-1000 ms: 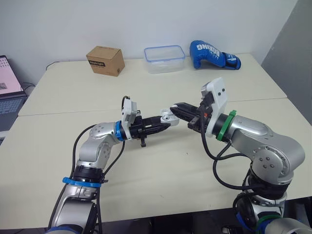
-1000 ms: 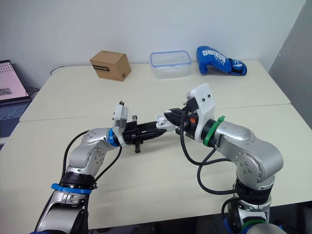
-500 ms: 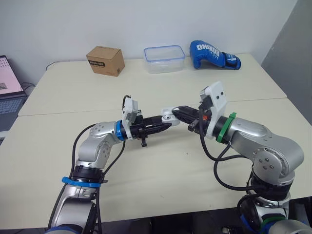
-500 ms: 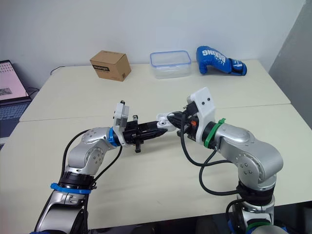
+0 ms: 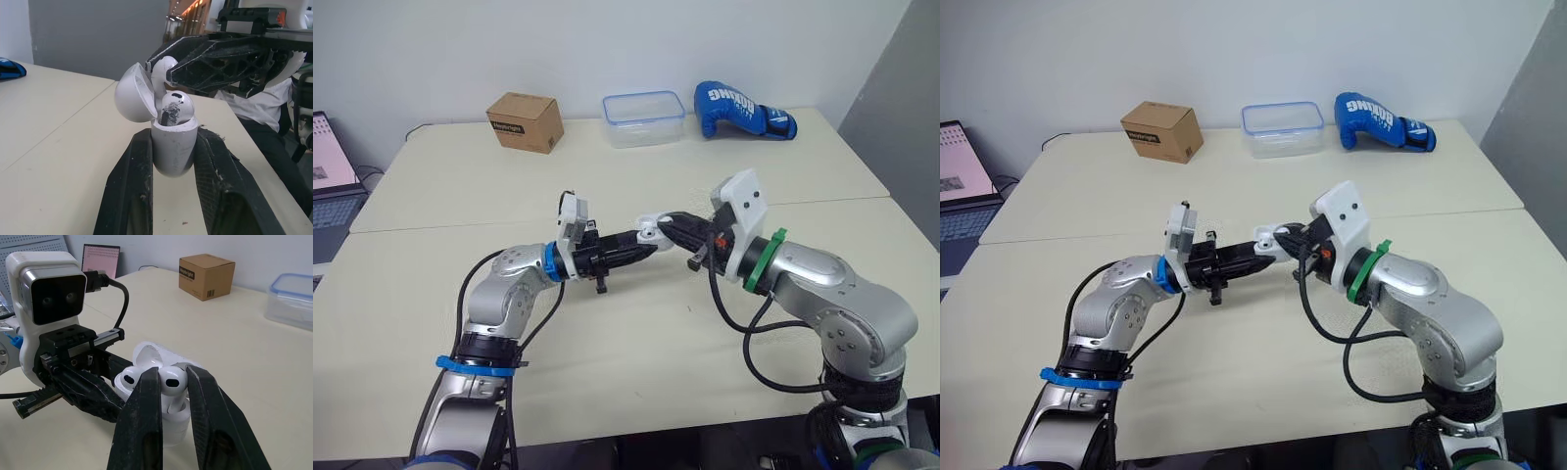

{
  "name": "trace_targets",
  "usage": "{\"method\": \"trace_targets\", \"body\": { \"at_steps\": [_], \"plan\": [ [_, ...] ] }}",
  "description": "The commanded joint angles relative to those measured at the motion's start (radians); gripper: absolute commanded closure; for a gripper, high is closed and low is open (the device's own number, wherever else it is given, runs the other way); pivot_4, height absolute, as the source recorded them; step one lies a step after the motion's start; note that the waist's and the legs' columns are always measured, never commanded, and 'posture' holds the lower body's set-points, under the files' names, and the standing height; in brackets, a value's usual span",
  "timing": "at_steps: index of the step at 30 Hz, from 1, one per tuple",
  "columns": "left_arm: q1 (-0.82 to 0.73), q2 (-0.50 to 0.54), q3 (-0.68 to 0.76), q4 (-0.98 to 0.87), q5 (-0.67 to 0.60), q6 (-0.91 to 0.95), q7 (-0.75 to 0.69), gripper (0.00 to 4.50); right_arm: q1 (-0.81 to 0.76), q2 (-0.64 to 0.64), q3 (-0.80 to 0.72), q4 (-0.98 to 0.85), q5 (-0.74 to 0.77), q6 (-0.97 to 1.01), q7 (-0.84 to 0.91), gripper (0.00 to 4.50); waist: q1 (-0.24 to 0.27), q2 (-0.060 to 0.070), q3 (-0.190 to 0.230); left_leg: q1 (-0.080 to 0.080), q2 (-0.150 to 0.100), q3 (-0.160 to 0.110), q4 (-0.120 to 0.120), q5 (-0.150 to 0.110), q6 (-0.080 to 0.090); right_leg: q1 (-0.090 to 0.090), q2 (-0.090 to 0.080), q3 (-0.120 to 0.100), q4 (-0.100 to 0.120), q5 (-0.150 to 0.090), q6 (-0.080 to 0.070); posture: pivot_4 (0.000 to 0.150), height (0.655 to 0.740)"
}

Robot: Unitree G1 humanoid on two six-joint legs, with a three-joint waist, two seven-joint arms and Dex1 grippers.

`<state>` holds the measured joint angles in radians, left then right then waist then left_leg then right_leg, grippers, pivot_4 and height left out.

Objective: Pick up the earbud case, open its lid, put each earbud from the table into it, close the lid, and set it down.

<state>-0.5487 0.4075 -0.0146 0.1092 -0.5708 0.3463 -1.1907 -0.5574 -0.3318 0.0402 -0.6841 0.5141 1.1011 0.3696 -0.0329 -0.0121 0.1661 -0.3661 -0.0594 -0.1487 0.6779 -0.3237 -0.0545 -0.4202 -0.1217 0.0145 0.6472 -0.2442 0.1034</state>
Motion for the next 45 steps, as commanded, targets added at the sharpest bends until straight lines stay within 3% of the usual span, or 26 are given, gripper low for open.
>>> {"method": "trace_targets", "body": {
  "at_steps": [1, 11, 12, 17, 22, 28, 31, 36, 45],
  "plan": [
    [-0.029, -0.001, 0.044, -0.049, -0.039, 0.001, 0.012, 3.7, 0.016, -0.02, 0.024, -0.03, -0.012, -0.04, -0.001, 4.12, 0.0, 0.0, 0.0, 0.0, 0.0, 0.0, 0.0, 0.0, 0.0, 0.0, 0.0, 0.0, 0.0, 0.0, 0.0, 0.15, 0.7307],
    [-0.023, 0.002, 0.044, -0.068, -0.046, 0.013, 0.015, 3.7, 0.032, -0.054, 0.059, -0.024, -0.008, -0.071, 0.012, 4.12, 0.0, 0.0, 0.0, 0.0, 0.0, 0.0, 0.0, 0.0, 0.0, 0.0, 0.0, 0.0, 0.0, 0.0, 0.0, 0.15, 0.7307],
    [-0.022, 0.003, 0.043, -0.072, -0.046, 0.015, 0.016, 3.7, 0.033, -0.056, 0.059, -0.024, -0.004, -0.07, 0.014, 3.37, 0.0, 0.0, 0.0, 0.0, 0.0, 0.0, 0.0, 0.0, 0.0, 0.0, 0.0, 0.0, 0.0, 0.0, 0.0, 0.15, 0.7307],
    [-0.019, 0.011, 0.034, -0.083, -0.041, 0.018, 0.012, 3.7, 0.036, -0.054, 0.054, -0.023, -0.015, -0.107, 0.007, 1.69, 0.001, 0.0, 0.0, 0.0, 0.0, 0.0, 0.0, 0.0, 0.0, 0.0, 0.0, 0.0, 0.0, 0.0, 0.0, 0.15, 0.7307],
    [-0.012, 0.013, 0.031, -0.086, -0.038, 0.018, 0.007, 3.7, 0.024, -0.046, 0.002, -0.016, 0.028, -0.121, 0.031, 1.69, 0.001, 0.0, 0.0, 0.0, 0.0, 0.0, 0.0, 0.0, 0.0, 0.0, 0.0, 0.0, 0.0, 0.0, 0.0, 0.15, 0.7307],
    [0.001, 0.021, 0.027, -0.073, -0.025, 0.004, -0.018, 3.7, -0.038, -0.108, -0.169, 0.014, 0.291, -0.014, 0.146, 1.69, 0.001, 0.0, 0.0, 0.0, 0.0, 0.0, 0.0, 0.0, 0.0, 0.0, 0.0, 0.0, -0.001, 0.0, 0.0, 0.15, 0.7307],
    [0.005, 0.024, 0.028, -0.064, -0.021, -0.006, -0.032, 3.7, -0.09, -0.149, -0.24, 0.072, 0.396, 0.029, 0.162, 2.63, 0.001, 0.0, 0.0, 0.0, 0.0, 0.0, 0.0, 0.0, 0.0, 0.001, 0.0, 0.0, -0.001, 0.0, 0.0, 0.15, 0.7307],
    [0.02, 0.035, 0.03, -0.076, -0.025, -0.009, -0.053, 3.7, -0.193, -0.217, -0.171, 0.228, 0.337, -0.016, 0.206, 4.46, 0.0, 0.0, 0.0, 0.0, 0.0, 0.001, 0.0, 0.0, 0.0, 0.0, 0.0, 0.0, -0.001, 0.0, 0.0, 0.15, 0.7307],
    [0.049, 0.045, 0.034, -0.106, -0.035, -0.014, -0.06, 3.7, -0.297, -0.284, 0.119, 0.482, 0.061, -0.245, 0.399, 4.46, -0.002, 0.0, 0.0, 0.0, 0.0, 0.001, 0.0, 0.0, 0.0, 0.0, 0.0, 0.0, -0.001, 0.0, 0.0, 0.15, 0.7307]
  ]
}}
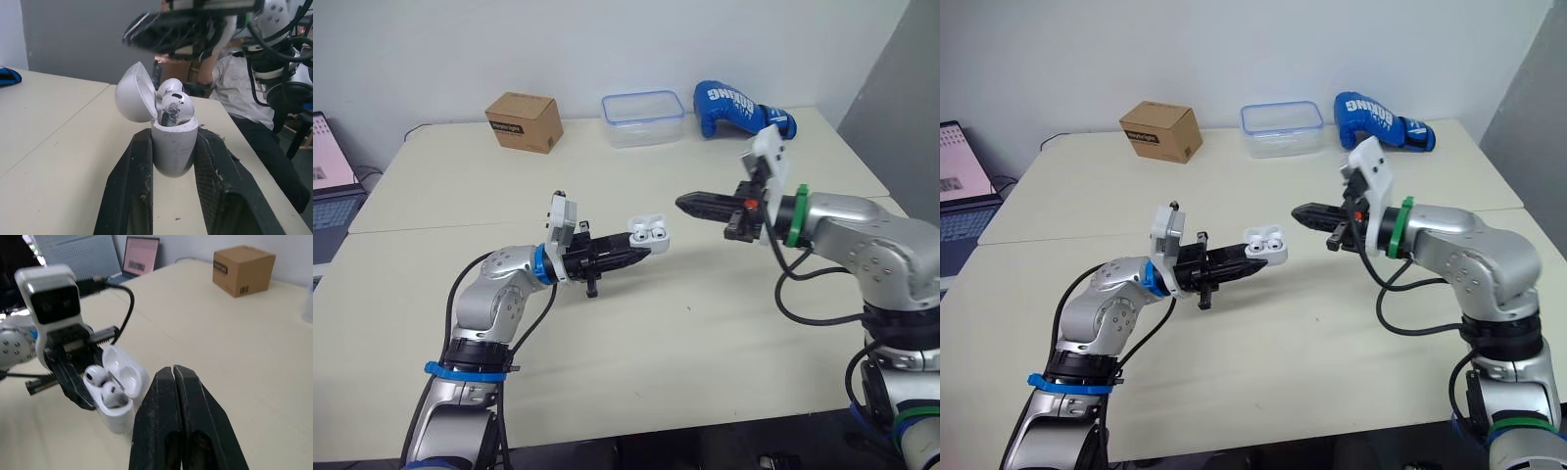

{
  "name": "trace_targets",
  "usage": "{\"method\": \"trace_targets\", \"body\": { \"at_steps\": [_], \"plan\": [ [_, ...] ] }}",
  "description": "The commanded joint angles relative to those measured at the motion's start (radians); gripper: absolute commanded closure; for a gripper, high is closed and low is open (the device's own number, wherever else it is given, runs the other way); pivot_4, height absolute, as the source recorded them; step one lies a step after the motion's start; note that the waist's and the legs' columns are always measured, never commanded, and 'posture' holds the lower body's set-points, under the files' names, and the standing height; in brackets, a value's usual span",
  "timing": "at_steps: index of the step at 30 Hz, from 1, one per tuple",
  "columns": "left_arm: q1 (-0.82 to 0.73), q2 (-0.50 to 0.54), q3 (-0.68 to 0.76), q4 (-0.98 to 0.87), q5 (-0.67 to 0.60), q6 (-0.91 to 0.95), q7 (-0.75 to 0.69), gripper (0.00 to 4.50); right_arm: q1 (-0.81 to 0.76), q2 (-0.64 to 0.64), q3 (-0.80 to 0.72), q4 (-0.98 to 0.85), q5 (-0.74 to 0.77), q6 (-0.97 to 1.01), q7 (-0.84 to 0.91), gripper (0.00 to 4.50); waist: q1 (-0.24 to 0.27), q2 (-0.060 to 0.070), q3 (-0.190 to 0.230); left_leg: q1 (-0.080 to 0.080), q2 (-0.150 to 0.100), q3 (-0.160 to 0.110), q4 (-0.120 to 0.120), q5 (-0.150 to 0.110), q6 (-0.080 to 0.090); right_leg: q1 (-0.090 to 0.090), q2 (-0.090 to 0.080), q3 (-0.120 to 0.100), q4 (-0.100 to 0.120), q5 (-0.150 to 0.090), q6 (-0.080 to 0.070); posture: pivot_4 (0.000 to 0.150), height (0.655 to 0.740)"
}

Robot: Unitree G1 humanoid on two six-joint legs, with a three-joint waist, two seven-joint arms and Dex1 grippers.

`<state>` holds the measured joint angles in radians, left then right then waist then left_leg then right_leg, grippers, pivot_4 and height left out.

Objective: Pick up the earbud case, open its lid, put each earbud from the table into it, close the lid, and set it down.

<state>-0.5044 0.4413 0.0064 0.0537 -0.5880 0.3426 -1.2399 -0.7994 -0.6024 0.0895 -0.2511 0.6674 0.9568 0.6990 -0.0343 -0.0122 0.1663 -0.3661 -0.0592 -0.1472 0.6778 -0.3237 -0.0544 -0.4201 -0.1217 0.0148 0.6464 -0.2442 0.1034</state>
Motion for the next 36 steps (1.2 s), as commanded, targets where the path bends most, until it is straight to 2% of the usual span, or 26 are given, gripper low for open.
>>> {"method": "trace_targets", "body": {
  "at_steps": [1, 5, 11, 36],
  "plan": [
    [0.009, 0.014, 0.014, -0.059, -0.02, -0.008, -0.011, 3.7, -0.069, -0.003, 0.101, 0.084, -0.122, -0.131, 0.09, 4.46, -0.001, 0.0, 0.0, 0.0, 0.0, 0.0, 0.0, 0.0, 0.0, 0.0, 0.0, 0.0, 0.0, 0.0, 0.0, 0.15, 0.7307],
    [0.02, 0.02, 0.015, -0.083, -0.029, 0.008, -0.007, 3.7, -0.108, 0.045, 0.173, 0.196, -0.206, -0.219, 0.15, 4.46, -0.002, 0.0, 0.0, 0.0, 0.0, 0.0, 0.0, 0.0, 0.0, 0.0, 0.0, 0.0, 0.0, 0.0, 0.0, 0.15, 0.7307],
    [0.028, 0.026, 0.019, -0.106, -0.038, 0.033, 0.003, 3.7, -0.115, 0.077, 0.208, 0.221, -0.25, -0.249, 0.225, 4.46, 0.0, 0.0, 0.0, -0.001, 0.0, -0.001, 0.0, 0.0, 0.0, 0.0, 0.0, -0.001, -0.001, 0.0, 0.0, 0.15, 0.7307],
    [0.032, 0.036, 0.014, -0.133, -0.06, 0.082, 0.051, 3.7, -0.073, 0.072, 0.136, 0.034, -0.226, -0.161, 0.261, 4.46, 0.001, 0.0, 0.0, -0.001, 0.0, -0.002, 0.0, 0.0, 0.0, 0.0, 0.0, -0.001, -0.001, 0.0, 0.0, 0.15, 0.7307]
  ]
}}
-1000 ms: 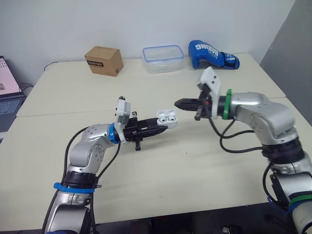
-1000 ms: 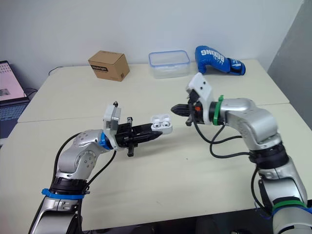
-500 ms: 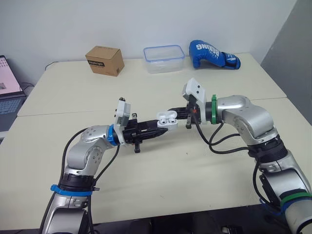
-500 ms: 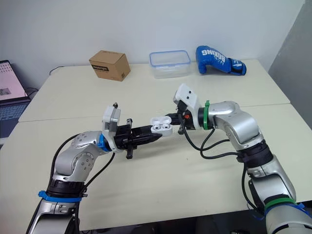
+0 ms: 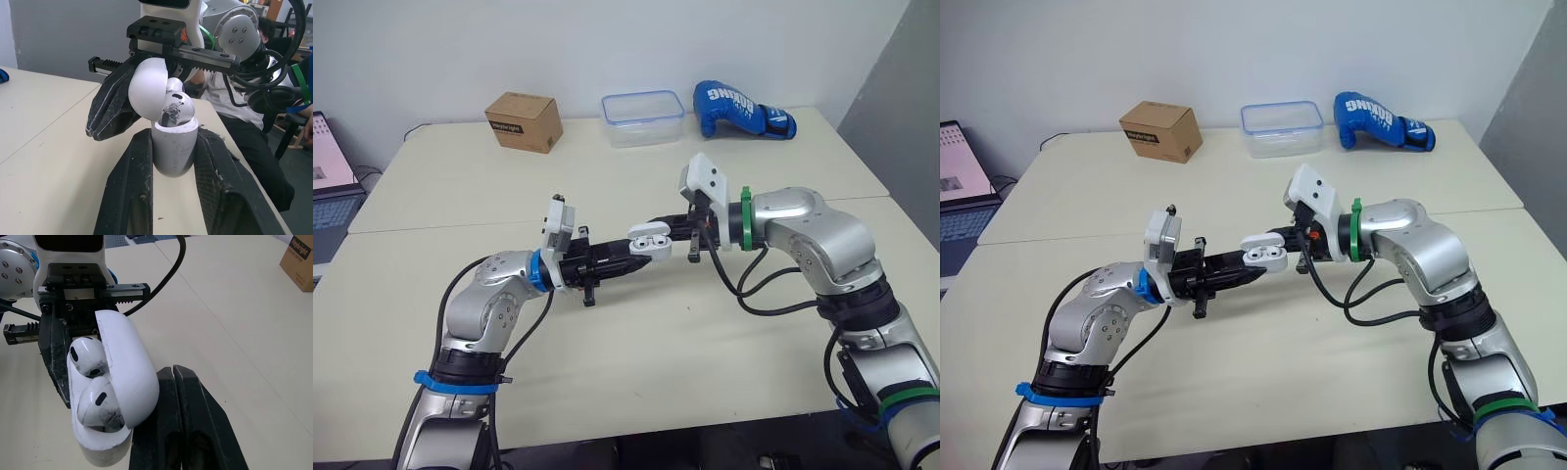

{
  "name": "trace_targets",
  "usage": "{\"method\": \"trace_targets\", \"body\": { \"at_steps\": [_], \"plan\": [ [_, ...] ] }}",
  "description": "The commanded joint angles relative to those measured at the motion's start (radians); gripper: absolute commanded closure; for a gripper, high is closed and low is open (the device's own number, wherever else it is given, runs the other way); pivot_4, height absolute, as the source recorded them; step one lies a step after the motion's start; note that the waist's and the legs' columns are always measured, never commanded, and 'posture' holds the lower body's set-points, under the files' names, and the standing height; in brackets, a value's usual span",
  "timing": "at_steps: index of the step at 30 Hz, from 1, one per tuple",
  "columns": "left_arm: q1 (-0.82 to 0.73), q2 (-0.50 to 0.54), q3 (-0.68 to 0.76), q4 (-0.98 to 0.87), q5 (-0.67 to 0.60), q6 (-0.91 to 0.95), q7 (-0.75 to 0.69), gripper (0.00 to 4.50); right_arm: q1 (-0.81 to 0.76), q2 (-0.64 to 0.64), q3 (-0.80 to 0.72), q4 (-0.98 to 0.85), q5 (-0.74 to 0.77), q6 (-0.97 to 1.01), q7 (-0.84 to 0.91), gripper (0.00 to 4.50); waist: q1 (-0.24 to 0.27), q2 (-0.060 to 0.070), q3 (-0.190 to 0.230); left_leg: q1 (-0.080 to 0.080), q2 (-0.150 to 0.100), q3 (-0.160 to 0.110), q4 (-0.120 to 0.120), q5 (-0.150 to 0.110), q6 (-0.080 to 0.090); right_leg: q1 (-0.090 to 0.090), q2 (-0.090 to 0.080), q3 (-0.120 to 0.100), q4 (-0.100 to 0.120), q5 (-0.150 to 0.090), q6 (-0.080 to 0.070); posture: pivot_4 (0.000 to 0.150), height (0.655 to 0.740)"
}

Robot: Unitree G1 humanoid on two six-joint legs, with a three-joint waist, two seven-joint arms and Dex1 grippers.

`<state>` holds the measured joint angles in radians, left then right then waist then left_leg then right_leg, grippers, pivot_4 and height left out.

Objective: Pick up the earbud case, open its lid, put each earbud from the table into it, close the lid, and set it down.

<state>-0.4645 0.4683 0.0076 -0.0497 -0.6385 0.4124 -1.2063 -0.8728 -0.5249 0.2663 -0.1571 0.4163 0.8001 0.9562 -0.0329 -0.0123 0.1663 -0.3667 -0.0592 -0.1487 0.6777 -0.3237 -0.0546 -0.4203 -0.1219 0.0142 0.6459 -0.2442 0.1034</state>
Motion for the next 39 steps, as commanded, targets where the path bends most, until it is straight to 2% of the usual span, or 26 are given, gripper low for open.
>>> {"method": "trace_targets", "body": {
  "at_steps": [1, 22, 30, 39],
  "plan": [
    [-0.008, 0.01, 0.014, -0.032, -0.011, 0.015, 0.02, 3.7, 0.007, -0.008, -0.045, -0.068, 0.027, -0.003, 0.001, 4.46, 0.0, 0.0, 0.0, 0.0, 0.0, 0.0, 0.0, 0.0, 0.0, 0.0, 0.0, 0.0, 0.0, 0.0, 0.0, 0.15, 0.7307],
    [-0.016, 0.034, 0.015, -0.016, -0.011, 0.038, 0.019, 3.7, 0.065, -0.017, -0.087, -0.151, 0.023, -0.034, -0.037, 4.46, 0.0, 0.0, 0.0, 0.0, 0.0, 0.0, 0.0, 0.0, 0.0, 0.0, 0.0, 0.0, 0.0, 0.0, 0.0, 0.15, 0.7307],
    [-0.007, 0.039, 0.016, 0.005, -0.002, 0.015, 0.006, 3.7, 0.091, -0.067, -0.051, -0.198, -0.061, -0.168, -0.03, 4.46, 0.0, 0.0, 0.0, 0.0, 0.0, 0.0, 0.0, 0.0, 0.0, 0.0, 0.0, 0.0, 0.0, 0.0, 0.0, 0.15, 0.7307],
    [-0.014, 0.025, 0.017, 0.006, -0.004, 0.012, 0.011, 3.7, 0.117, -0.082, -0.027, -0.219, -0.076, -0.162, -0.015, 4.46, 0.0, 0.0, 0.0, 0.0, 0.0, 0.0, 0.0, 0.0, 0.0, 0.0, 0.0, 0.0, 0.0, 0.0, 0.0, 0.15, 0.7307]
  ]
}}
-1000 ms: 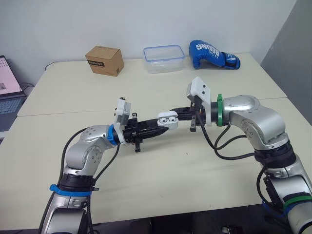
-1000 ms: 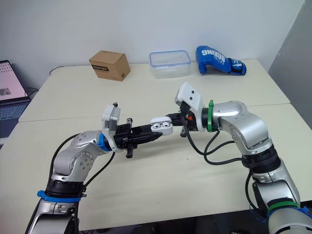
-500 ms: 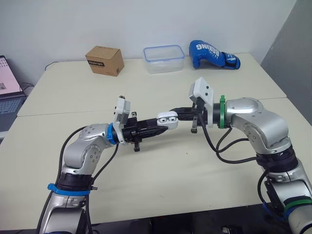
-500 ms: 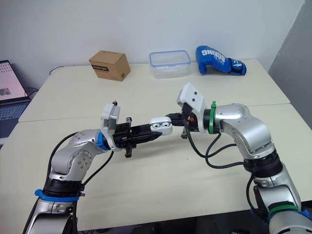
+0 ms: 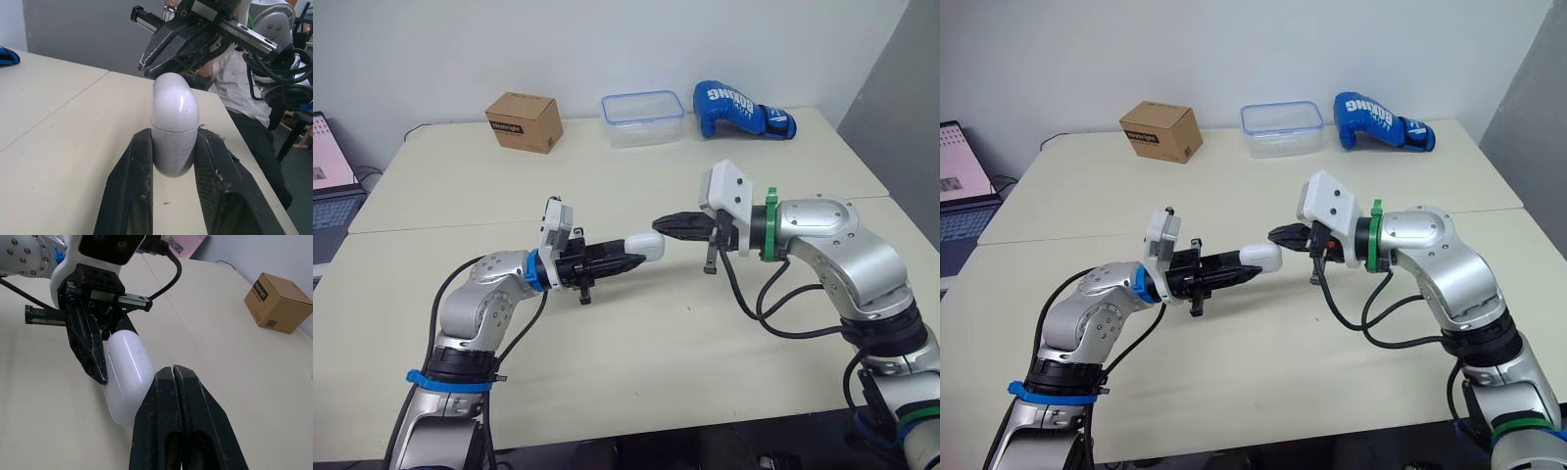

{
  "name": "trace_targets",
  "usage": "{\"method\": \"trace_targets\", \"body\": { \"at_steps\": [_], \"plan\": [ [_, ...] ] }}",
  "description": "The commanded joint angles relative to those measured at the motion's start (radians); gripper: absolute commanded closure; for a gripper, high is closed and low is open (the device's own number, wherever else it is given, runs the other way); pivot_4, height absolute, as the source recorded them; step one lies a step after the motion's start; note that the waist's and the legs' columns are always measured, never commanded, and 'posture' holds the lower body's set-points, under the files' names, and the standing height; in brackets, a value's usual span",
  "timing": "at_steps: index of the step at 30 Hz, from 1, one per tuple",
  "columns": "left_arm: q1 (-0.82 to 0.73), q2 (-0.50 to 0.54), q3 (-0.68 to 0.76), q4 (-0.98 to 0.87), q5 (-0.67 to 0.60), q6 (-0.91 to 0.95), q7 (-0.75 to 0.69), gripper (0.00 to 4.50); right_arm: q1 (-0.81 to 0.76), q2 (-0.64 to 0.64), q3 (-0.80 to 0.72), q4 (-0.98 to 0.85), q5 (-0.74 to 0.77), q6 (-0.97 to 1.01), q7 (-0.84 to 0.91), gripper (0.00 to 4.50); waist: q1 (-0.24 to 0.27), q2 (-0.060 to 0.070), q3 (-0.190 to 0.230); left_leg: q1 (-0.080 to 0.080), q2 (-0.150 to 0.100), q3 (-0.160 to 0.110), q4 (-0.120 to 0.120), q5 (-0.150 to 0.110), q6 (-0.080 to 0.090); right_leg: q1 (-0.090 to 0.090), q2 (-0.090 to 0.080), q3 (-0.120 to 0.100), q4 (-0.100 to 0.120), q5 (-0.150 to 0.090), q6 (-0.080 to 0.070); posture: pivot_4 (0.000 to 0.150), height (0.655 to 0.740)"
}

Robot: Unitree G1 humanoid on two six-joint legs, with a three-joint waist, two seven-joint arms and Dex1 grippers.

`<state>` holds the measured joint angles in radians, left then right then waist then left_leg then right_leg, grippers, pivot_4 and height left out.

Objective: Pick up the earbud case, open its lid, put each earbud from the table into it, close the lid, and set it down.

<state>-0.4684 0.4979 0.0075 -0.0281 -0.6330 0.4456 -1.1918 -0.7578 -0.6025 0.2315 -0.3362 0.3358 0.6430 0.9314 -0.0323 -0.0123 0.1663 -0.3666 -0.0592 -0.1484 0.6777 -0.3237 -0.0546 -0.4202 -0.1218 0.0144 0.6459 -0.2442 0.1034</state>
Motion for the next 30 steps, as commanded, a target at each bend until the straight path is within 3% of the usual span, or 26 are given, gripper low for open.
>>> {"method": "trace_targets", "body": {
  "at_steps": [1, 4, 12, 21, 24, 27, 30],
  "plan": [
    [-0.01, -0.005, 0.018, -0.017, -0.011, -0.02, -0.003, 3.7, 0.004, -0.004, 0.009, -0.042, 0.004, -0.003, 0.011, 4.46, 0.0, 0.0, 0.0, 0.0, 0.0, 0.0, 0.0, 0.0, 0.0, 0.0, 0.0, 0.0, 0.0, 0.0, 0.0, 0.15, 0.7307],
    [-0.008, -0.004, 0.024, -0.022, -0.023, 0.006, 0.012, 3.7, -0.007, -0.02, -0.014, -0.041, 0.017, 0.011, 0.021, 4.46, 0.0, 0.0, 0.0, 0.0, 0.0, 0.0, 0.0, 0.0, 0.0, 0.0, 0.0, 0.0, 0.0, 0.0, 0.0, 0.15, 0.7307],
    [-0.06, 0.03, 0.01, 0.007, -0.061, 0.297, 0.145, 3.7, 0.013, -0.173, -0.101, -0.027, 0.06, 0.004, 0.129, 4.46, 0.001, 0.0, 0.0, 0.0, 0.0, 0.0, 0.0, 0.0, 0.0, 0.0, 0.0, 0.0, 0.0, 0.0, 0.0, 0.15, 0.7307],
    [-0.209, -0.023, -0.053, 0.252, -0.01, 0.476, 0.195, 3.7, 0.073, -0.192, -0.122, -0.088, 0.087, 0.058, 0.097, 4.46, 0.001, 0.0, 0.0, 0.0, 0.0, 0.0, 0.0, 0.0, 0.0, 0.0, 0.0, 0.0, 0.0, 0.0, 0.0, 0.15, 0.7307],
    [-0.243, -0.051, -0.094, 0.332, 0.038, 0.483, 0.204, 3.7, 0.095, -0.195, -0.125, -0.104, 0.091, 0.075, 0.081, 4.46, 0.001, -0.001, 0.0, 0.0, 0.0, 0.0, 0.0, 0.0, 0.0, 0.0, 0.0, 0.0, 0.0, 0.0, 0.0, 0.15, 0.7307],
    [-0.278, -0.046, -0.194, 0.396, 0.163, 0.477, 0.256, 3.7, 0.122, -0.205, -0.124, -0.116, 0.089, 0.088, 0.071, 4.46, 0.002, -0.001, 0.0, 0.0, 0.0, 0.0, 0.001, 0.0, 0.0, 0.0, 0.0, -0.001, 0.0, 0.0, 0.0, 0.15, 0.7307],
    [-0.291, -0.051, -0.202, 0.432, 0.184, 0.478, 0.242, 3.7, 0.156, -0.216, -0.124, -0.123, 0.083, 0.094, 0.065, 4.46, 0.003, -0.001, 0.0, 0.0, -0.001, 0.0, 0.001, 0.0, 0.0, 0.001, 0.0, 0.0, 0.0, 0.0, 0.0, 0.15, 0.7307]
  ]
}}
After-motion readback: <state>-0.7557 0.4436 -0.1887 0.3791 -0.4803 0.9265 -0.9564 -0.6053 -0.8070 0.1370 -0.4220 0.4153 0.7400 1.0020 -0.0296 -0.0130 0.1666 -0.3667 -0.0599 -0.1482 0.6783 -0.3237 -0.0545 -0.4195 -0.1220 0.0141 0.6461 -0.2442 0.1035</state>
